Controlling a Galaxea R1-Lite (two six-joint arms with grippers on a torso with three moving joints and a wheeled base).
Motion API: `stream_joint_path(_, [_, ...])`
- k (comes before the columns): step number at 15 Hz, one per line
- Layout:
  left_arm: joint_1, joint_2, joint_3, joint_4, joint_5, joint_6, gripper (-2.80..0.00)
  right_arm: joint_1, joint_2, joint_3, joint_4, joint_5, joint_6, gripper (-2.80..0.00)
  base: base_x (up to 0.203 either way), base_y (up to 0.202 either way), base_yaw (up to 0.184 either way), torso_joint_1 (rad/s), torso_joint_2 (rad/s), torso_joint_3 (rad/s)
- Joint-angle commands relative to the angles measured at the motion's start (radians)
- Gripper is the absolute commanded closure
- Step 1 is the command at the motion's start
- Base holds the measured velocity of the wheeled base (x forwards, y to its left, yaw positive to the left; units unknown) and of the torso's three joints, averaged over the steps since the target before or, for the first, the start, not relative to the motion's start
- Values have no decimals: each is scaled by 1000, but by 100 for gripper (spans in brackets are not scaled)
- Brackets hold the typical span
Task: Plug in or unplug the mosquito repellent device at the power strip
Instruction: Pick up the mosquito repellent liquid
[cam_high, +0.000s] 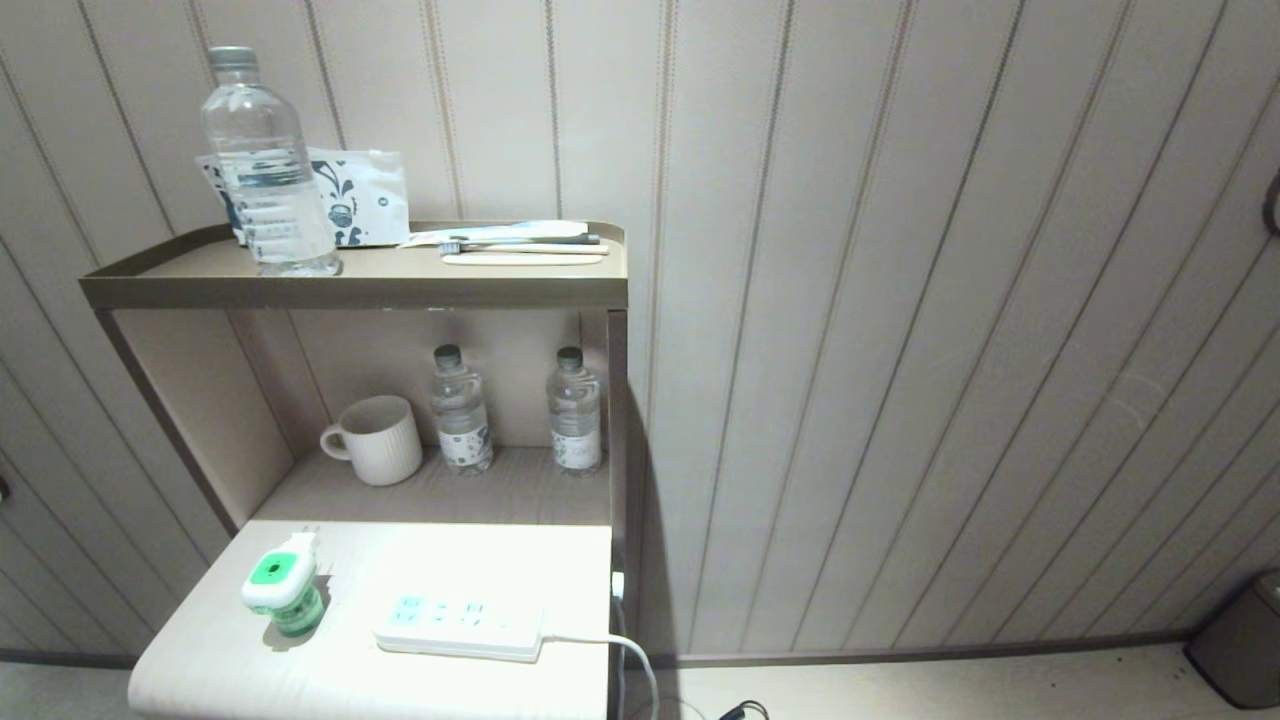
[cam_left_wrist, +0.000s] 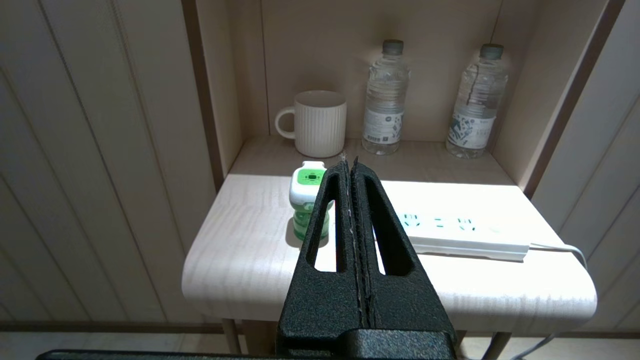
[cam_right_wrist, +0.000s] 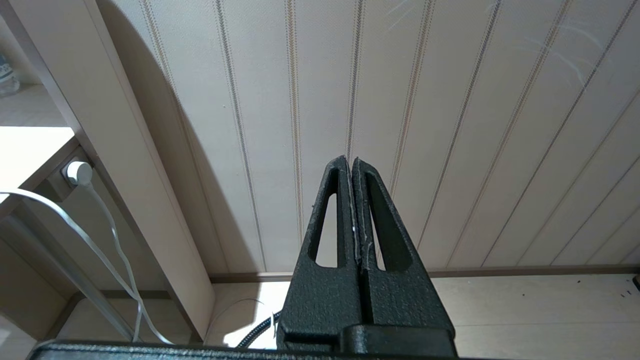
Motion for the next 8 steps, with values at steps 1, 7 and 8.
stream_joint_path(1, [0, 2, 0, -1, -1, 1, 0, 1, 1, 0, 0, 0, 1, 0, 0, 0, 0, 0, 0, 0])
stream_joint_path(7, [0, 0, 0, -2, 2, 8, 0, -1, 1, 0, 0, 1, -4, 0, 0, 0, 0, 0, 0, 0])
stream_joint_path(8, [0, 4, -20, 6, 9, 6, 0, 0, 1, 0, 0, 1, -4, 0, 0, 0, 0, 0, 0, 0])
